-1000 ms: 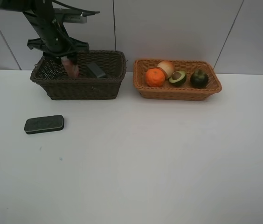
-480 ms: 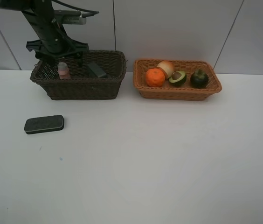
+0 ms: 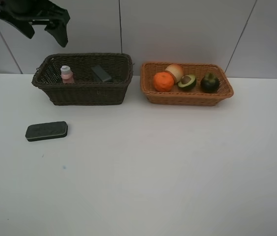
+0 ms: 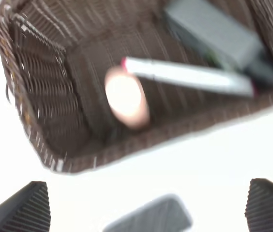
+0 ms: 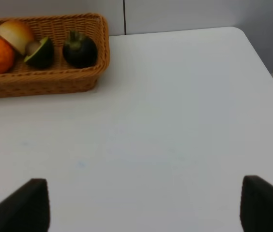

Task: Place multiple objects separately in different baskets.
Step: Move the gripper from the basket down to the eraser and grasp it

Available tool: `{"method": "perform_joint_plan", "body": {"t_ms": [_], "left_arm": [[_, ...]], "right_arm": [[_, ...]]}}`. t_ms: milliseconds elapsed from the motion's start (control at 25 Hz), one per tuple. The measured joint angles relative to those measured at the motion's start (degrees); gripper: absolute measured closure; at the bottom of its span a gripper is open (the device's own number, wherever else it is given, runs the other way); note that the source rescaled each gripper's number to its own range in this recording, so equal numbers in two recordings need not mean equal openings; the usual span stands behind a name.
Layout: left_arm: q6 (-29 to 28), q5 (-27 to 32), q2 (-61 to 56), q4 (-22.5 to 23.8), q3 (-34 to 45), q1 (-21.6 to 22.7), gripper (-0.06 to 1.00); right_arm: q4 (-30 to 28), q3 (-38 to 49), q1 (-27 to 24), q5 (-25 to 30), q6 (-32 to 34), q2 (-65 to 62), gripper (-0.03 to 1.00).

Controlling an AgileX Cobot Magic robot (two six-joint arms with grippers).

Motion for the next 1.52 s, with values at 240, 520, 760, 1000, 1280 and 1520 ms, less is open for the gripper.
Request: {"method": "perform_joint_plan", "body": {"t_ms": [240, 520, 760, 1000, 1280, 1520], "left_arm": [[23.9, 7.2, -5.5, -0.4, 1.2, -0.1, -0.05], [39.0, 7.0, -5.8, -0.7, 13.8, -0.1, -0.05], [46.4, 3.7, -5.8, -0.7, 25.5, -0.1, -0.05], [47.0, -2.4, -5.0, -0.4, 31.6, 0.4, -0.05], [47.4, -7.3, -0.4, 0.8, 32.6, 0.6, -0.05], [49.4, -12.3, 4.3, 0.9, 32.6, 0.6, -0.05]], "right_arm": [[0.0, 0.0, 0.0, 0.0, 0.0, 0.0, -0.02], [0.0, 0.0, 0.0, 0.0, 0.0, 0.0, -0.02], [0.0, 0.0, 0.0, 0.0, 0.0, 0.0, -0.02], [0.0, 0.0, 0.0, 0.0, 0.0, 0.0, -0.02], [0.0, 0.0, 0.0, 0.0, 0.0, 0.0, -0.02], [0.0, 0.0, 0.0, 0.0, 0.0, 0.0, -0.02]]}}
